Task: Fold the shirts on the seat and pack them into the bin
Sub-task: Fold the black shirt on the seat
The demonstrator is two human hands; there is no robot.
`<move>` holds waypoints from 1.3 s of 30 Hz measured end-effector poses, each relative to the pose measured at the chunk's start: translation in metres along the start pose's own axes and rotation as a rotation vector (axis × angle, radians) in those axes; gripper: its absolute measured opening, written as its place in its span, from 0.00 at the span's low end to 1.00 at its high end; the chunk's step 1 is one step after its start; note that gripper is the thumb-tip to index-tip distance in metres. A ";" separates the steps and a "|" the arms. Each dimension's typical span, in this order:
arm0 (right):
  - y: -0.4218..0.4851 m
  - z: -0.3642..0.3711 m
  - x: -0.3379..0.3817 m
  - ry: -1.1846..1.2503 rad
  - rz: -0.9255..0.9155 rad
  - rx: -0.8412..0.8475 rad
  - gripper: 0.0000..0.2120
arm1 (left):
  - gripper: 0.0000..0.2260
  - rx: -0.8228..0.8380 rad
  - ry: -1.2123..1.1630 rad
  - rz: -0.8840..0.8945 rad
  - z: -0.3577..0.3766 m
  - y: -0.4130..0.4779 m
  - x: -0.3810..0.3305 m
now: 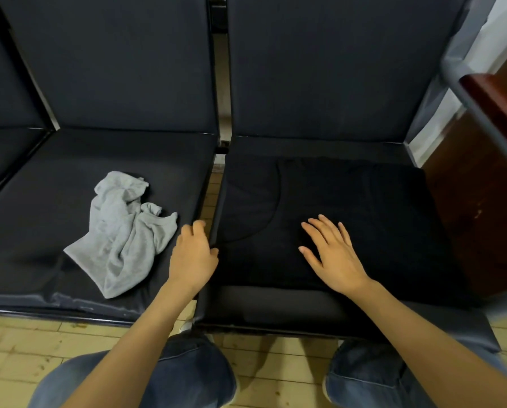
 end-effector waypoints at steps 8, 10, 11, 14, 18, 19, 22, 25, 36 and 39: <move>0.055 -0.015 0.048 0.383 -0.104 -0.131 0.13 | 0.26 0.230 -0.036 -0.137 0.010 0.002 0.009; 0.099 -0.017 0.065 0.434 0.057 -0.058 0.14 | 0.20 0.265 -0.079 -0.131 0.009 0.008 0.012; 0.121 -0.017 0.073 0.434 0.125 -0.021 0.15 | 0.18 0.273 -0.117 -0.131 0.010 0.009 0.013; 0.172 -0.011 0.089 0.371 0.275 0.059 0.21 | 0.16 0.277 -0.178 -0.123 0.011 0.010 0.012; 0.201 0.001 0.102 0.144 0.341 0.040 0.29 | 0.10 0.265 -0.198 -0.072 0.010 0.008 0.007; 0.203 0.005 0.105 0.116 0.330 0.011 0.28 | 0.09 0.255 -0.230 -0.066 0.010 0.006 0.005; 0.206 0.014 0.107 0.075 0.234 -0.034 0.19 | 0.13 0.193 -0.359 -0.058 0.007 0.005 -0.001; 0.209 0.009 0.100 0.280 0.273 -0.043 0.13 | 0.12 0.138 -0.644 -0.060 0.009 0.002 -0.011; 0.153 -0.045 -0.041 1.211 0.770 -0.138 0.04 | 0.13 0.215 -0.601 0.342 0.057 -0.023 -0.109; 0.137 -0.042 -0.053 1.080 0.770 -0.032 0.18 | 0.19 0.317 -0.353 0.377 0.079 -0.027 -0.115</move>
Point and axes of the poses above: each hand's wrist, its own y-axis towards the middle knuckle, its own z-axis out of the palm, x = y × z, the point moved 1 cm from there along y, towards the middle knuckle, and after that the axes turned 4 degrees about x, right-handed, at the moved point
